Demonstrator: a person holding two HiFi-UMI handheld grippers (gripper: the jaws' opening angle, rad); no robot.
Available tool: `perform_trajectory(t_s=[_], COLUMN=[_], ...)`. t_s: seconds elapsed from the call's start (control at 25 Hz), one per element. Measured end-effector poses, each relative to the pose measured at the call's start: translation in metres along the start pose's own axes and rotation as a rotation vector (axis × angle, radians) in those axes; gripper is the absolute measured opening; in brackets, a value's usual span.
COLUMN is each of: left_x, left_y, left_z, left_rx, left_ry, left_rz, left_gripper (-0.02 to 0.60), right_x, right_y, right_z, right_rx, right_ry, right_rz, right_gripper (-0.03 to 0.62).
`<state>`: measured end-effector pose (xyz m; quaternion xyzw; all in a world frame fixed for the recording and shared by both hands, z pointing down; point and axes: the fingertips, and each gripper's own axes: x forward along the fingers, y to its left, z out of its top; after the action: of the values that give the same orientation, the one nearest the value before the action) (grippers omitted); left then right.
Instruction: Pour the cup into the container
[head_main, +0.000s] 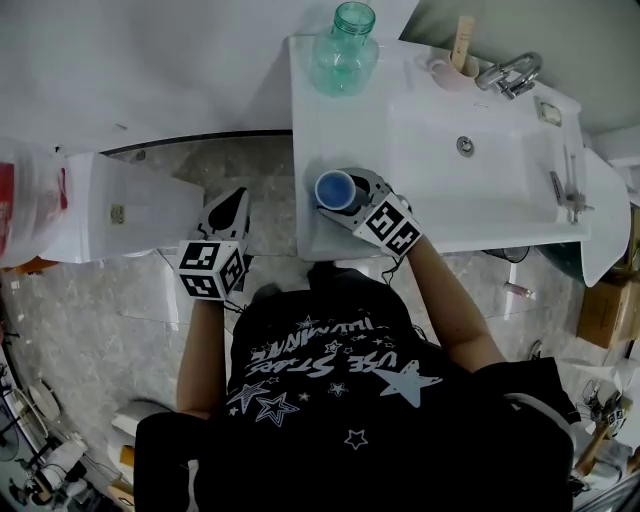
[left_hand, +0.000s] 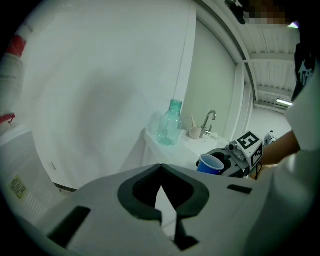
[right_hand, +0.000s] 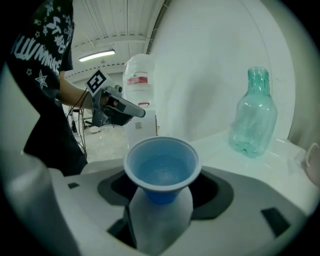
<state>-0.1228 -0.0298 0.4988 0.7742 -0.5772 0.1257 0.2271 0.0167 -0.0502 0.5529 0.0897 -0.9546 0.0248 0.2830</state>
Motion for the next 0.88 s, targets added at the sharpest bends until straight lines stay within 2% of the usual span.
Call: perform_trajectory(t_s=[0.36,0.6,0.88], left_x=[0.003,0.007,0.021], left_y=[0.001,0.0,0.001], left_z=[0.003,0.011,0.036], left_rx=[0.008,0.015,0.024], left_ry=[0.004,0.008,-0.041], left_rz=[0.009,0.003,0.017], left_gripper=[0.009,0.009,0.009], right_x=[-0.003,-0.016,-0.045], right_y=[-0.004,-0.02,-0.058], right_z=[0.003,0.01,0.013], right_rx=[0.023,0.107,0.154], right_ry=[-0.033,-0.075,-0.066], right_rz=[-0.001,-0.051,-0.12], right_gripper=[0.287,0.287,0.287])
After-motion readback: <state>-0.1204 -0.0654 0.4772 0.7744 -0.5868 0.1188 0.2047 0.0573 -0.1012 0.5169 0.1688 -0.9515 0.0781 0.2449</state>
